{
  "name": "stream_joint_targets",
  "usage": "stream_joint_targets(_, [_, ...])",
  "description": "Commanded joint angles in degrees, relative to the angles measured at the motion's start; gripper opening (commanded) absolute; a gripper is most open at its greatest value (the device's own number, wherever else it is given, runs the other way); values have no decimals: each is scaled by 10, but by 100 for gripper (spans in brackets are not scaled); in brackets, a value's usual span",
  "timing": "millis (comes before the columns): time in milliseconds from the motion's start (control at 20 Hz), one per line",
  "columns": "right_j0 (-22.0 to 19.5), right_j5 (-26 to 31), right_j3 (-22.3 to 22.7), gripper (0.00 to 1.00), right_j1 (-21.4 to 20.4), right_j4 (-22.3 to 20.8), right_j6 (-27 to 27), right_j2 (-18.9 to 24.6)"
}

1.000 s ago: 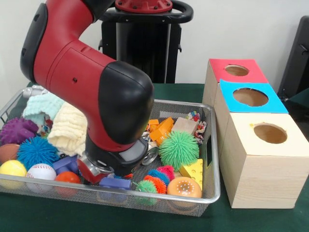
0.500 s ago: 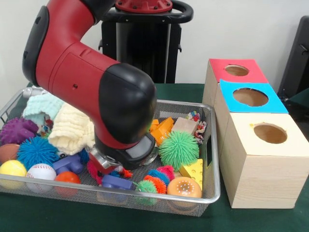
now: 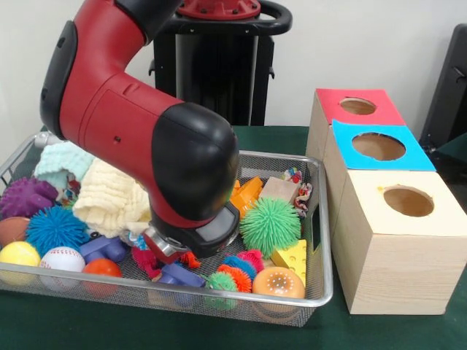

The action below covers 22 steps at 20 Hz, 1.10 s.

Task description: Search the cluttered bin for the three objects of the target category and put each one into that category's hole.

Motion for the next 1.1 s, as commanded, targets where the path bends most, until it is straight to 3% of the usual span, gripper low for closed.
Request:
stream_joint_targets(50, [4, -40, 52, 100, 11, -19, 2, 75])
stream_joint_targets(450, [-3, 27, 14, 100, 29, -41, -23, 62])
stream_joint_targets(500, [-5, 31, 14, 0, 28, -45, -24, 63])
stream_joint_targets(1100, [-17, 70, 0, 0, 27, -77, -46, 52])
